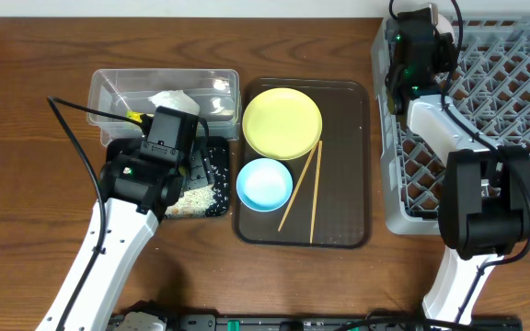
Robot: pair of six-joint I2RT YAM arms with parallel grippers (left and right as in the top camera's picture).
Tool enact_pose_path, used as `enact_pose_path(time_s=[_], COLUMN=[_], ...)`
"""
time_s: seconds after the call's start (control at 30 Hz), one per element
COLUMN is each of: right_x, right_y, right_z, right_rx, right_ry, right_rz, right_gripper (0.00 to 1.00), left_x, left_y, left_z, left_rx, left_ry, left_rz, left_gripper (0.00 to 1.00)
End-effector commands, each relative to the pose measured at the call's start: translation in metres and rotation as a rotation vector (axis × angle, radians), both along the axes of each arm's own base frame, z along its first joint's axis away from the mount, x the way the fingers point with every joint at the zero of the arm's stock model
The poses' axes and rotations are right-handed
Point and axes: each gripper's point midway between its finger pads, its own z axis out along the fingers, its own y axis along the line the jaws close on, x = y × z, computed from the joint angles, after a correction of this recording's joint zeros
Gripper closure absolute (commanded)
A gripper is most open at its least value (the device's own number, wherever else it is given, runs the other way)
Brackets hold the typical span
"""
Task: Sort waste into correct bins and load items into the dishwasher rack
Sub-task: 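Reach the right gripper to the light-blue bowl and grasp its rim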
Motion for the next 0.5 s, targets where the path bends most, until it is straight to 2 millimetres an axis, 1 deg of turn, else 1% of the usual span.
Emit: enact_pose_path(time_s=[0.0,0.07,0.1,0.13,0.17,0.2,0.27,0.33,0.4,0.47], right_x=[-0.003,-0.010,-0.012,-0.015,-0.017,-0.019,-0.025,-0.031,-0.035,-0.039], right_y=[0.012,0.016,0.017,0.019,0.021,0.023,0.026,0.028,0.033,0.039], right_z=[-0.008,-0.012,-0.013,-0.014,-0.016,-0.018,-0.021,-0.020,-0.015,-0.007], right_rx=[0.029,0.010,0.009,0.006,0.008,0.012,0.037,0.074,0.121,0.168], right_ry=[0.016,0.048,0.049,0.055,0.062,0.071,0.082,0.083,0.088,0.098], right_rz=[0.002,-0.019,-0.031,-0.042,-0.049,-0.050,-0.057,-0.066,-0.044,-0.005], right_gripper=[0.99,0.97,0.92,0.82,0.67,0.55,0.48,0.36,0.31,0.29], left_x=[-0.001,-0.001,-0.001,-0.001,-0.001,-0.001,-0.001,-0.001,-0.001,-0.001], left_y=[0.002,0.002,0.002,0.002,0.002,0.002,0.002,0.002,0.002,0.002], left_z=[-0.003,-0.003,-0.003,-0.003,-0.003,-0.003,-0.003,-0.002,-0.002,-0.003], left_rx=[0.004,0.004,0.004,0.004,0.004,0.004,0.004,0.004,0.004,0.004], left_ry=[0.008,0.008,0.008,0.008,0.008,0.008,0.008,0.008,0.008,0.008], left_rz=[0.015,0.015,0.015,0.015,0.015,0.015,0.015,0.015,0.014,0.014], left_gripper=[0.23,0.23,0.23,0.23,0.23,0.23,0.23,0.23,0.23,0.23])
